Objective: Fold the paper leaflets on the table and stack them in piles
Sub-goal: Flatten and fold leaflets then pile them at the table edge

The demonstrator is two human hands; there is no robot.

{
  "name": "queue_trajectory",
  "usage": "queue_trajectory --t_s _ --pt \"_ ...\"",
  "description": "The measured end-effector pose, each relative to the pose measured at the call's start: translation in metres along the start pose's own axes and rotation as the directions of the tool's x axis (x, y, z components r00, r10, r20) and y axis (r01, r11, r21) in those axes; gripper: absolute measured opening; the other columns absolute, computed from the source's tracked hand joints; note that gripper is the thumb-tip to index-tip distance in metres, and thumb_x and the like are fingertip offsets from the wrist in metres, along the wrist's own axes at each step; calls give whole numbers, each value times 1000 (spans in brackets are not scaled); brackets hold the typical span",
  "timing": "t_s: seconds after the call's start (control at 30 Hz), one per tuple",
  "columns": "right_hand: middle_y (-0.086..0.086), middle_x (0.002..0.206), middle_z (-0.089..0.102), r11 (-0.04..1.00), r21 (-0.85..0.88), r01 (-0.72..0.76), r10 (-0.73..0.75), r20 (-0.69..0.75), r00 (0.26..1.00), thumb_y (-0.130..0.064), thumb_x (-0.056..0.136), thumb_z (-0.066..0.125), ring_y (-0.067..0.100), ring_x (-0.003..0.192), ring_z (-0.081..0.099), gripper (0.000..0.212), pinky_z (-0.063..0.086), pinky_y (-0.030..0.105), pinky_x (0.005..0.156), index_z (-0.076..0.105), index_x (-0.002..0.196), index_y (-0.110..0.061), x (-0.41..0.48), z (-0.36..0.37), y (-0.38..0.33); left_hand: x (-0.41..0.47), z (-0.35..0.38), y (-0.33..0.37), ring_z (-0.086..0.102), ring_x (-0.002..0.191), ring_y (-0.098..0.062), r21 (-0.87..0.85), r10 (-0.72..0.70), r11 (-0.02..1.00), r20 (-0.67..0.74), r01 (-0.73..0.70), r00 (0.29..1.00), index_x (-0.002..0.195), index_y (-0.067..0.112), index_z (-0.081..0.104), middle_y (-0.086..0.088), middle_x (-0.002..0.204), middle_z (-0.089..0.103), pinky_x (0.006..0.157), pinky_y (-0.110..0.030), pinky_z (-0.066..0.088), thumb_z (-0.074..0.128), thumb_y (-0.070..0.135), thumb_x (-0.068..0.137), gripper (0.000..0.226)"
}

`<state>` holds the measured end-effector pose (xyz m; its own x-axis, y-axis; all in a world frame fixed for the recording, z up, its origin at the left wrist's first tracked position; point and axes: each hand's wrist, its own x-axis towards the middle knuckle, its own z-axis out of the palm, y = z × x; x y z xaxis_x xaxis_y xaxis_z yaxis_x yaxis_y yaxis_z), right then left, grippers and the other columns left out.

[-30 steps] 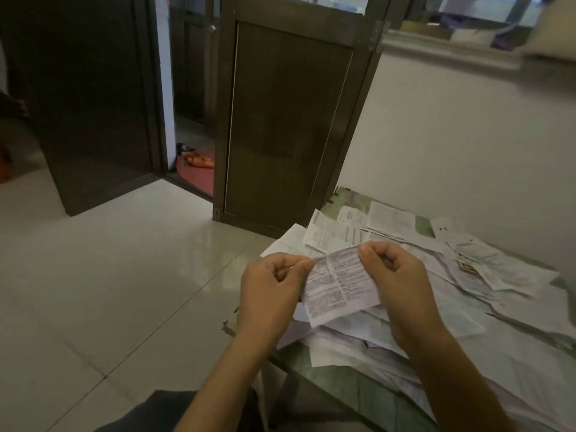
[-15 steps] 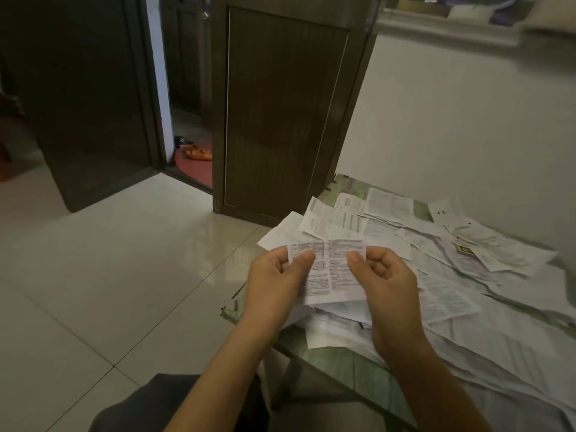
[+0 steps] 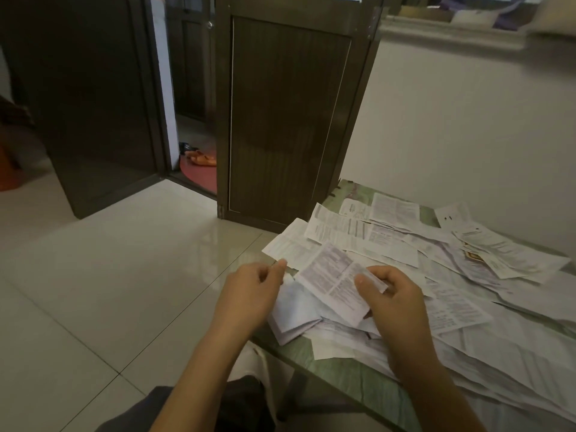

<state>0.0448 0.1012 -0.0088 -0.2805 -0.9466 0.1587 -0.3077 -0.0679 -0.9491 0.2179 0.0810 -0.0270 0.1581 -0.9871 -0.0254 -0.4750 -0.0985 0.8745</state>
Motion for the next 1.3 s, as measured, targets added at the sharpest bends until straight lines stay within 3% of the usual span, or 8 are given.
queue_trajectory --t_s 0.17,0.37,0.5,0.63,0.8,1.07,1.2,1.3 --pt "-7 91 57 992 32 -123 120 69 990 -8 90 58 7 77 60 15 51 14 50 52 98 -19 -9 26 -2 6 7 -15 61 72 -17 240 -87 969 84 65 993 83 13 66 -4 82 65 74 -31 53 46 33 97 32" --pt "-7 108 58 780 -620 84 51 197 979 -28 93 53 9 92 57 23 48 22 80 45 114 -26 -28 61 15 11 -9 -12 65 78 -19 -55 -285 953 165 297 944 87 13 62 -6 87 67 75 -29 53 29 35 102 42" --pt "-5 123 49 669 -724 168 3 229 974 -37 96 46 10 106 52 36 41 19 81 40 129 -24 -28 64 17 5 -3 -14 63 80 -16 68 -180 983 122 172 976 103 18 48 -2 97 61 63 -22 53 57 25 92 16" --pt "0 128 39 580 -793 184 4 229 974 -44 96 43 11 108 49 42 41 20 82 37 132 -22 -28 65 15 3 2 -14 61 92 -18 259 -113 963 142 73 983 116 17 45 -5 110 58 68 -21 50 67 11 83 40" --pt "-3 112 55 684 -721 109 76 220 973 -35 90 58 13 101 55 29 44 23 79 52 115 -22 -17 63 15 3 3 -12 60 103 -22 259 -118 963 172 71 978 134 18 37 -8 122 53 78 -26 51 67 13 84 59" --pt "-10 78 54 874 -465 143 4 301 954 -25 92 56 2 72 54 12 43 13 59 49 82 -24 -18 45 7 -3 -5 -2 31 123 -17 352 21 933 135 -68 991 123 25 49 4 126 37 99 -28 33 72 40 77 53" --pt "-9 75 60 924 -368 107 26 338 941 -27 85 66 2 66 61 15 43 8 46 55 76 -23 -14 26 -10 -7 -17 11 60 98 -14 -83 158 986 209 -143 965 87 26 62 8 100 62 78 -19 49 65 28 84 5" --pt "-7 74 63 946 -314 83 31 342 939 -27 84 67 5 66 64 13 44 10 48 58 76 -21 -12 21 -12 -10 -13 12 65 76 -12 -164 189 973 180 -160 965 79 26 62 2 85 66 68 -20 55 60 23 88 10"
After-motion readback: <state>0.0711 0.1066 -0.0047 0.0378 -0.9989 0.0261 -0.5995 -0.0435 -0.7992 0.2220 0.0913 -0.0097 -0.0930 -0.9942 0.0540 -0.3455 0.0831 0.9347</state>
